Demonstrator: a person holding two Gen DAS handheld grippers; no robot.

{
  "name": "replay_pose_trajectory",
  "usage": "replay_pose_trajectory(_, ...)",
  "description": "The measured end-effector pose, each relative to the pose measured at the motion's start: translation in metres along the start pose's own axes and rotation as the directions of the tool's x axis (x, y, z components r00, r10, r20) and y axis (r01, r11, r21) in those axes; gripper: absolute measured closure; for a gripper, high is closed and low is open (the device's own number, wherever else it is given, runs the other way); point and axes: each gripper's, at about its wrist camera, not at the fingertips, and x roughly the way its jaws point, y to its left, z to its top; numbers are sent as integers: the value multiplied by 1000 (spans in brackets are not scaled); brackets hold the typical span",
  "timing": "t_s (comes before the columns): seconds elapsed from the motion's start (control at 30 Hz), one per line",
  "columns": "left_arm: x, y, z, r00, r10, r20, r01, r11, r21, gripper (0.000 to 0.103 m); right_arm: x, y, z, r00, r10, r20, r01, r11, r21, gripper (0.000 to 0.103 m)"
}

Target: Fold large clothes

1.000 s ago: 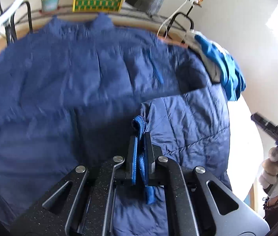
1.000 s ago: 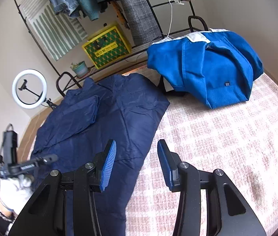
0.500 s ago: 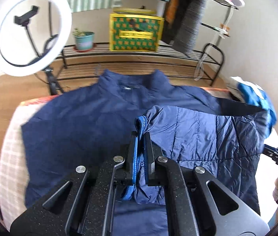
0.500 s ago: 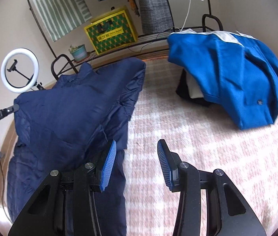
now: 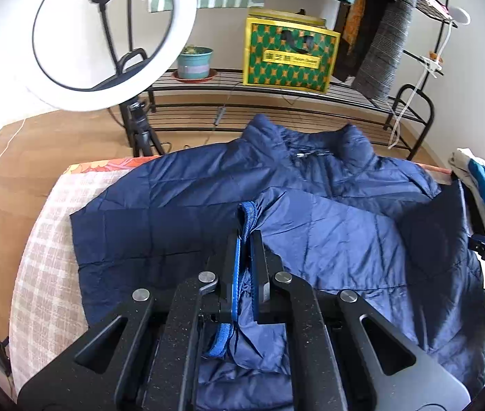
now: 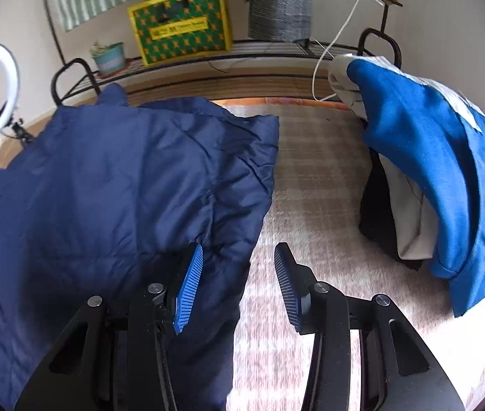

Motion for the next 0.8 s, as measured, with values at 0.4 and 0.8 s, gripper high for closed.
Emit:
replay_pose_trajectory(0.4, 30, 52, -11, 996, 75, -45, -78, 994, -77, 100, 17, 38, 9, 985, -170, 20, 170, 961, -220, 93)
replay_pose_trajectory(0.8, 89, 44, 5, 986, 151, -69, -152, 988, -12, 99, 31, 54, 15, 958, -281, 54, 286, 929, -233, 94)
